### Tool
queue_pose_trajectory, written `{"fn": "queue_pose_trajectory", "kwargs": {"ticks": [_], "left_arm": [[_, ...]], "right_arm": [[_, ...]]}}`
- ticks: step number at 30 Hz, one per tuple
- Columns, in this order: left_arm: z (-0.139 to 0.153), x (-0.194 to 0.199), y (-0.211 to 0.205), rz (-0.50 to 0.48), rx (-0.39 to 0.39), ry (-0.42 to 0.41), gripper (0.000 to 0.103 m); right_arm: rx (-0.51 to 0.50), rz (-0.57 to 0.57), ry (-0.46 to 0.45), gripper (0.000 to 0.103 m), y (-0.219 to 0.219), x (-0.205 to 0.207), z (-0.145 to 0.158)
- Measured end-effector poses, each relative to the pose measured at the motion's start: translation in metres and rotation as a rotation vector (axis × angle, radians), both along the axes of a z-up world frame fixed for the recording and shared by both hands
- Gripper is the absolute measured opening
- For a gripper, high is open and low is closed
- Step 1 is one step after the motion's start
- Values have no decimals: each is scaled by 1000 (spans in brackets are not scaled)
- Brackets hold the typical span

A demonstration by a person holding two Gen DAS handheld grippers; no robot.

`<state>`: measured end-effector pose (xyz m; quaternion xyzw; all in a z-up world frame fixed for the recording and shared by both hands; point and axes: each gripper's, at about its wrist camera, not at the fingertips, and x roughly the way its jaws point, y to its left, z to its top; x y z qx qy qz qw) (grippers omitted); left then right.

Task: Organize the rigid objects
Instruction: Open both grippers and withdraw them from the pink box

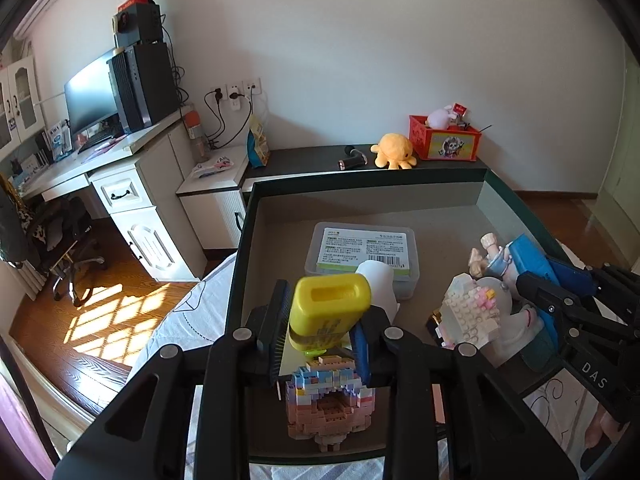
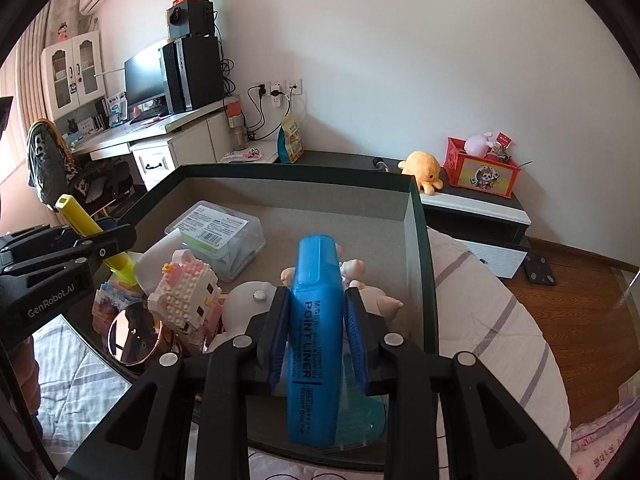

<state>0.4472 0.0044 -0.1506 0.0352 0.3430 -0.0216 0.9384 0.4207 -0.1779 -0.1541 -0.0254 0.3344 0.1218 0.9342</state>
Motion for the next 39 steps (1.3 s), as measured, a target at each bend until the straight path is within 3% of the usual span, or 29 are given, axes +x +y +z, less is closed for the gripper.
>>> {"fn": "queue_pose_trajectory", "kwargs": {"ticks": [1,3,4,5,11,13,14,19,27,39], "left_arm": [[2,-3,-1,-7,-8,-3,42],[10,-14,1,5,-19,-32,81],[16,-22,3,9,-25,-56,86],[21,-31,4,6,-34,-81,88],[58,-103,13,8,-76,-168,98],[72,-135,17,25,-87,-216,101],[80,-151,19,37,-93,-245,103],[106,-228,22,74,-76,-352,103],[127,-328,28,71,-69,-433,103],[162,-418,22,62,-64,-572,103]], "right_arm": [[2,-7,-7,36,-1,-1,3],[9,-13,-35,69,-3,-8,11],[9,-15,-52,75,-2,-12,17],[10,-22,-64,80,-3,-17,23],[59,-39,-143,85,-2,-77,65],[49,-47,-185,92,4,-105,80],[43,-60,-210,103,7,-121,87],[48,-63,-312,103,24,-193,118],[56,-84,-411,103,30,-288,149],[56,-105,-527,103,28,-384,177]]}}
